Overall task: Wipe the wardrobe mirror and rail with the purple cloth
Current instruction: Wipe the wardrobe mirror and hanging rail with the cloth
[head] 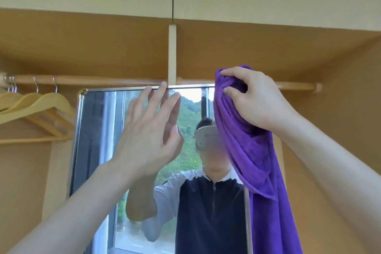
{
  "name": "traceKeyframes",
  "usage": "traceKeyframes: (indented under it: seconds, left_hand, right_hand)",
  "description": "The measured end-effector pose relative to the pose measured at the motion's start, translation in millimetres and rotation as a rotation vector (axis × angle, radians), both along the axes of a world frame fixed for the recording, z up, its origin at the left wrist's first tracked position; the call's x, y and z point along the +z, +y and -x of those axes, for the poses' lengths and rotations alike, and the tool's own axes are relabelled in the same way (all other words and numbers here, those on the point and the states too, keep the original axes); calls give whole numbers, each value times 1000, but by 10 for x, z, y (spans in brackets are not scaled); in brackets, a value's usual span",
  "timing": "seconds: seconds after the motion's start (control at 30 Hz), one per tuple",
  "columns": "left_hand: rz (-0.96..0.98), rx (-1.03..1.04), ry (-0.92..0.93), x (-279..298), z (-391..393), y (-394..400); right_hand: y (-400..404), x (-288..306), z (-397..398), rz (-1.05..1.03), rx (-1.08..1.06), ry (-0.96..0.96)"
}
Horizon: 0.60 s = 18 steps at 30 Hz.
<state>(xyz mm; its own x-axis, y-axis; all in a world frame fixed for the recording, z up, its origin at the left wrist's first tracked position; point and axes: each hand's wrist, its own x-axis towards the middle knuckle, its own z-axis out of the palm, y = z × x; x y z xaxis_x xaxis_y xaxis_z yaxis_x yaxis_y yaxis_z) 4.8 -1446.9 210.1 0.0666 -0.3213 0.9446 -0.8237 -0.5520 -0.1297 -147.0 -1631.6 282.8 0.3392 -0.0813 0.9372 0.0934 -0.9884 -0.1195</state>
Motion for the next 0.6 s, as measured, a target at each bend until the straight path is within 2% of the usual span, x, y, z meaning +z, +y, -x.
traceKeyframes:
  seconds: [0.1,0.27,0.4,0.5,0.6]
  left_hand:
    - [35,-15,27,116,-55,103]
    - [83,41,21,197,-91,136]
    - [122,11,8,232,-84,65]
    - [176,-40,-2,264,-79,59]
    - [205,-76,8,275,-65,68]
  right_hand:
    - [85,128,-80,97,-83,100]
    - [175,219,-215,227,-158,146]
    - [233,263,-326,327,-131,153]
    - [386,324,-446,370,-26,204]
    - [566,374,-606,377,-3,165]
